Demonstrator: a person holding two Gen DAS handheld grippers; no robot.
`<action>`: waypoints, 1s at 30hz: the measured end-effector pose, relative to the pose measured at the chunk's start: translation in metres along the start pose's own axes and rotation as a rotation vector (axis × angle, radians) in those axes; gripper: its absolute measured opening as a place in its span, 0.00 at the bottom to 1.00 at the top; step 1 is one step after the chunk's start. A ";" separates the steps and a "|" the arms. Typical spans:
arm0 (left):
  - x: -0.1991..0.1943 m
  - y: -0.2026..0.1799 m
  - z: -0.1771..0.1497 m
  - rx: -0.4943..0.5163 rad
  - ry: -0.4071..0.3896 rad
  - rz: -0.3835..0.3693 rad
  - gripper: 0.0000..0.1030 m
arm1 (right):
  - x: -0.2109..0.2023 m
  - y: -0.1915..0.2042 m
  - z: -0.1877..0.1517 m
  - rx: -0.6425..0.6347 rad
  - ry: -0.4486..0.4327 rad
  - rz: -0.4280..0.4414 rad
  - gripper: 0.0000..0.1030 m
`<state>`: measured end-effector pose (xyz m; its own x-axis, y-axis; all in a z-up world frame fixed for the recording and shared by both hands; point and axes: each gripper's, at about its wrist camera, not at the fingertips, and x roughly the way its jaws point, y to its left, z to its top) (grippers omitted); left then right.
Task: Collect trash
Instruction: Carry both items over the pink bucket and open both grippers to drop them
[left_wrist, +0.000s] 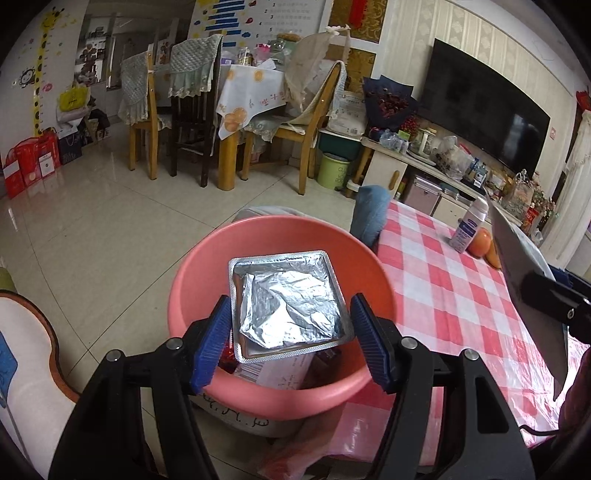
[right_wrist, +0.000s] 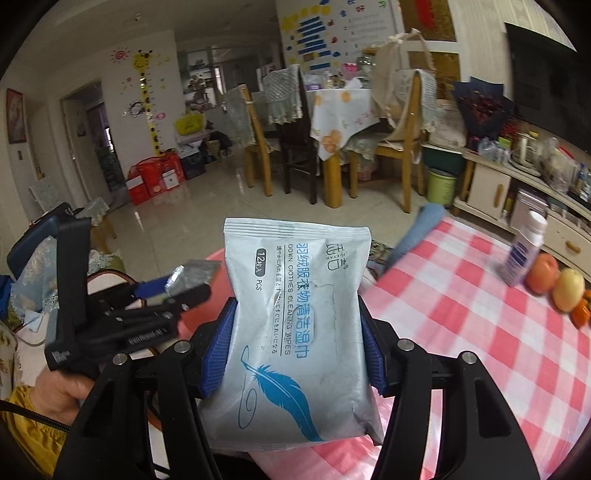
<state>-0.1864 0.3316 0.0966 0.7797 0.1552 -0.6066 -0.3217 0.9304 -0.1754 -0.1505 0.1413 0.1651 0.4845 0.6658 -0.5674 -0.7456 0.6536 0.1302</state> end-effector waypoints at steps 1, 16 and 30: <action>0.003 0.002 0.000 -0.002 0.004 0.003 0.64 | 0.006 0.005 0.004 -0.005 0.001 0.009 0.59; 0.043 0.021 0.001 -0.009 0.057 0.008 0.65 | 0.089 0.032 0.033 -0.019 0.051 0.078 0.60; 0.036 0.026 -0.003 -0.001 0.063 0.063 0.92 | 0.079 -0.024 0.010 0.177 0.016 0.021 0.85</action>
<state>-0.1679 0.3601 0.0679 0.7227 0.1923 -0.6639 -0.3699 0.9190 -0.1364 -0.0899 0.1810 0.1251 0.4618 0.6748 -0.5757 -0.6624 0.6940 0.2822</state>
